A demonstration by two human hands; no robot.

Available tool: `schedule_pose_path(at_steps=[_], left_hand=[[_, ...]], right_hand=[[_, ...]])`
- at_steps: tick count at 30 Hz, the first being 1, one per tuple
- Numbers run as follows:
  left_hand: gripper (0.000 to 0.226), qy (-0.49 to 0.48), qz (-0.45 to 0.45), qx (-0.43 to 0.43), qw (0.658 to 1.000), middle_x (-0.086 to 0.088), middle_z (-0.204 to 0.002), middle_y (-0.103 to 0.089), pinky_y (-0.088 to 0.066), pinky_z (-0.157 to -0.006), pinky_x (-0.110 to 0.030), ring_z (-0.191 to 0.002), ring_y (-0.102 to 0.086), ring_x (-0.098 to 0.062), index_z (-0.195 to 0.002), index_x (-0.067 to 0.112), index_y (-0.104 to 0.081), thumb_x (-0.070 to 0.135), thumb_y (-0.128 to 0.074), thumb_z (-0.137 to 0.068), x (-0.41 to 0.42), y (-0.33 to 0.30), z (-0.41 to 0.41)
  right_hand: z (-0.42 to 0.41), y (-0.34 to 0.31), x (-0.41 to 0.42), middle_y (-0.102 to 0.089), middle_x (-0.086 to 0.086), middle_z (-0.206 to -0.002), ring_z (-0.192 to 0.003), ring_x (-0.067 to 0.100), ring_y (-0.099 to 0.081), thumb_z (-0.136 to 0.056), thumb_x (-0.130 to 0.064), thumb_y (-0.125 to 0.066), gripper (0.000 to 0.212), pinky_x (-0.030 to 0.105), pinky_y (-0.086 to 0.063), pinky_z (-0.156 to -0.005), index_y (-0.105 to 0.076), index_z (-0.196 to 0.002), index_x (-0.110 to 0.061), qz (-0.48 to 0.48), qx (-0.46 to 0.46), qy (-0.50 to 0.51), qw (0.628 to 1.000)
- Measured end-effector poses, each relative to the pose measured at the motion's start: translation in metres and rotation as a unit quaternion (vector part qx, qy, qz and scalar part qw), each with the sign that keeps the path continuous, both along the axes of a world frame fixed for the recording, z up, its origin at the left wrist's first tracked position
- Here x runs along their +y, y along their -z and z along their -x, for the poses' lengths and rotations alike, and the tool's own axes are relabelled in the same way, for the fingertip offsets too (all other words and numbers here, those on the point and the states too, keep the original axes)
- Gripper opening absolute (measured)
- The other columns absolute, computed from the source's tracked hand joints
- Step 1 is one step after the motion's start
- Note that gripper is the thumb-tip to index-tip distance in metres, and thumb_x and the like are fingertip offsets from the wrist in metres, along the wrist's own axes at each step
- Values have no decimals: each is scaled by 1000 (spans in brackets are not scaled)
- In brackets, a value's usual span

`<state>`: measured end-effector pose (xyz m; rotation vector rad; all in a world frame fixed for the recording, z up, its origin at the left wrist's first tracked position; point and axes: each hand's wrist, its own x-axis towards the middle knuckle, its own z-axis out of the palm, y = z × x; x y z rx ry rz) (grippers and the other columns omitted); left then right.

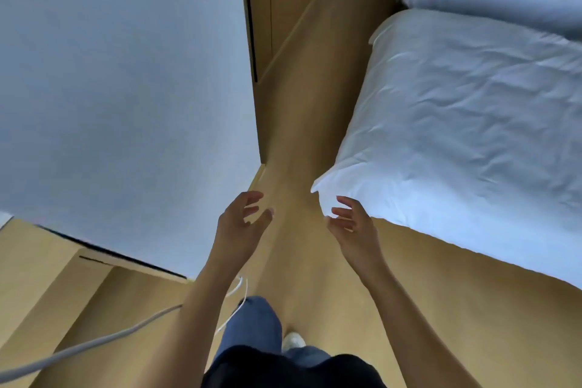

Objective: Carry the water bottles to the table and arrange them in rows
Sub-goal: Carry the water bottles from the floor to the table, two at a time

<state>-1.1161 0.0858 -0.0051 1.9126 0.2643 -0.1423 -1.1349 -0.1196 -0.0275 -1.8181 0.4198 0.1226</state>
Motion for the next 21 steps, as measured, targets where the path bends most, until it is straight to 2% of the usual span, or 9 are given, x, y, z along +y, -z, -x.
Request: schedule_pose_path(at_steps=[4, 8, 12, 16, 21], left_hand=[[30, 25, -20, 2, 999, 7, -123, -62, -45, -84, -19, -111, -61, -14, -120, 19, -61, 22, -67, -91, -37, 0, -70], [30, 59, -36, -2, 998, 6, -126, -61, -46, -85, -20, -113, -60, -14, -121, 19, -60, 25, -66, -91, -69, 7, -158], [32, 84, -40, -7, 996, 5, -127, -62, -49, -90, -25, -116, -59, -14, -120, 19, -60, 28, -66, -91, -89, 12, -265], [33, 106, -50, -10, 993, 3, -123, -64, -45, -81, -17, -115, -59, -14, -121, 20, -60, 32, -66, -90, -102, 3, -380], [37, 104, -46, -11, 993, 6, -128, -61, -45, -89, -23, -118, -56, -11, -128, 18, -58, 30, -64, -93, -125, -14, -503]], right_hand=[[-60, 4, -34, -63, 0, -118, -99, 8, -64, -93, -16, -66, 37, 4, -45, -63, -56, -127, -25, 2, 3, 28, 1000], [-143, 12, -58, -63, -8, -110, -90, -3, -62, -93, -18, -66, 35, 3, -43, -59, -56, -125, -29, 4, 16, 45, 999], [-250, 14, -75, -60, -15, -102, -83, -7, -60, -95, -20, -65, 36, 0, -42, -61, -54, -128, -28, 12, 16, 35, 999], [-368, -3, -89, -56, -23, -96, -84, -4, -60, -94, -26, -66, 39, -2, -42, -63, -53, -131, -25, 38, 3, 22, 999], [-482, -9, -114, -56, -26, -97, -84, -2, -60, -94, -29, -66, 40, -2, -41, -63, -53, -132, -25, 43, -8, 37, 998]])
